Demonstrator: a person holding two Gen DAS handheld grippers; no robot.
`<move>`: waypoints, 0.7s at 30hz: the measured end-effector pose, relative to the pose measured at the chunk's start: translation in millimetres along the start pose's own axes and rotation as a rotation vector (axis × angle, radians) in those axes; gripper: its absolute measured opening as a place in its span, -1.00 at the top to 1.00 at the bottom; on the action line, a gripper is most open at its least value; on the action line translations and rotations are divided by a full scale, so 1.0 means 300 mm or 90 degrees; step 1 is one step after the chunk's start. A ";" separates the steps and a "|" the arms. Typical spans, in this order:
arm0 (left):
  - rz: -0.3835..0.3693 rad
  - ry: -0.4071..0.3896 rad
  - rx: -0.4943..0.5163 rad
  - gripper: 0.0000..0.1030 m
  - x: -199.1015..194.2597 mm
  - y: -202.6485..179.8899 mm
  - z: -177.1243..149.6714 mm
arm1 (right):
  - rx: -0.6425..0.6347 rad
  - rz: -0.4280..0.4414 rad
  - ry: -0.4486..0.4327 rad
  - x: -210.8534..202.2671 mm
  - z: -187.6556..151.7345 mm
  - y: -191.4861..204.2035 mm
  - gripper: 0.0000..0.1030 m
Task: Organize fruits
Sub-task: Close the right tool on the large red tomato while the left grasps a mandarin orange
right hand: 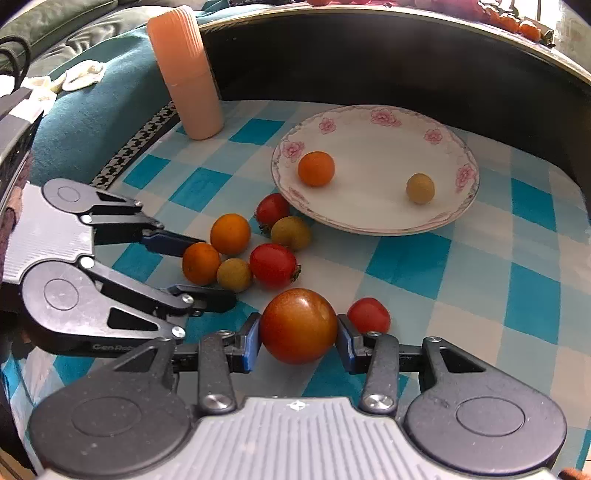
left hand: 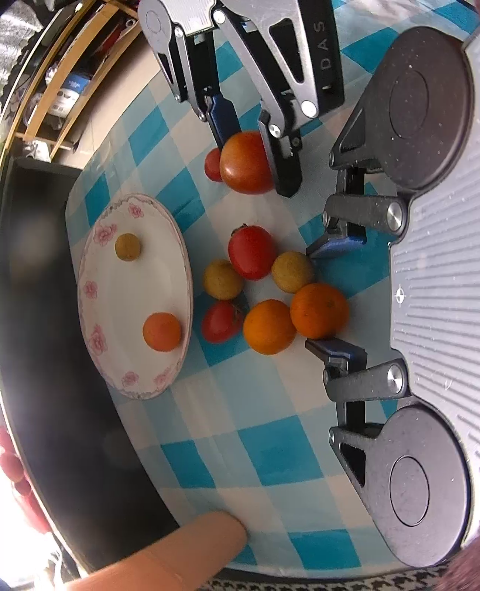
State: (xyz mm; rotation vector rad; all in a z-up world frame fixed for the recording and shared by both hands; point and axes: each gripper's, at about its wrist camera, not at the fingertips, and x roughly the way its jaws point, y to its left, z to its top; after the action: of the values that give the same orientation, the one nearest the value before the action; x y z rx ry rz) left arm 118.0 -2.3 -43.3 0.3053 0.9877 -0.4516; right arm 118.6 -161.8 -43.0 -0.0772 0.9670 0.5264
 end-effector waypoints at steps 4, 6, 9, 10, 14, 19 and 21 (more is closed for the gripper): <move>-0.008 -0.001 -0.016 0.26 -0.017 0.008 0.005 | 0.008 -0.014 -0.007 -0.014 0.006 0.000 -0.07; -0.003 0.003 -0.010 0.26 -0.014 0.002 0.003 | 0.010 -0.019 -0.010 -0.017 0.010 0.000 -0.07; 0.002 0.006 -0.004 0.25 -0.009 -0.007 -0.003 | 0.010 -0.025 -0.009 -0.017 0.016 0.001 -0.07; 0.000 0.007 -0.007 0.25 -0.007 -0.006 -0.003 | 0.011 -0.025 -0.009 -0.016 0.017 0.001 -0.07; 0.006 0.002 -0.006 0.18 -0.004 -0.010 -0.007 | 0.010 -0.025 -0.006 -0.011 0.013 0.001 -0.07; 0.008 -0.003 -0.009 0.25 -0.008 -0.015 -0.016 | 0.007 -0.026 -0.003 -0.006 0.014 0.006 -0.07; 0.013 -0.004 -0.002 0.27 -0.012 -0.022 -0.015 | 0.007 -0.028 -0.004 -0.006 0.014 0.007 -0.07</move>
State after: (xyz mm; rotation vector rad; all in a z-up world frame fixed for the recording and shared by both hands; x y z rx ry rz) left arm 109.7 -5.3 -42.8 0.3112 0.9789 -0.4330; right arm 120.1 -159.5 -38.8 -0.0859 0.9595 0.4809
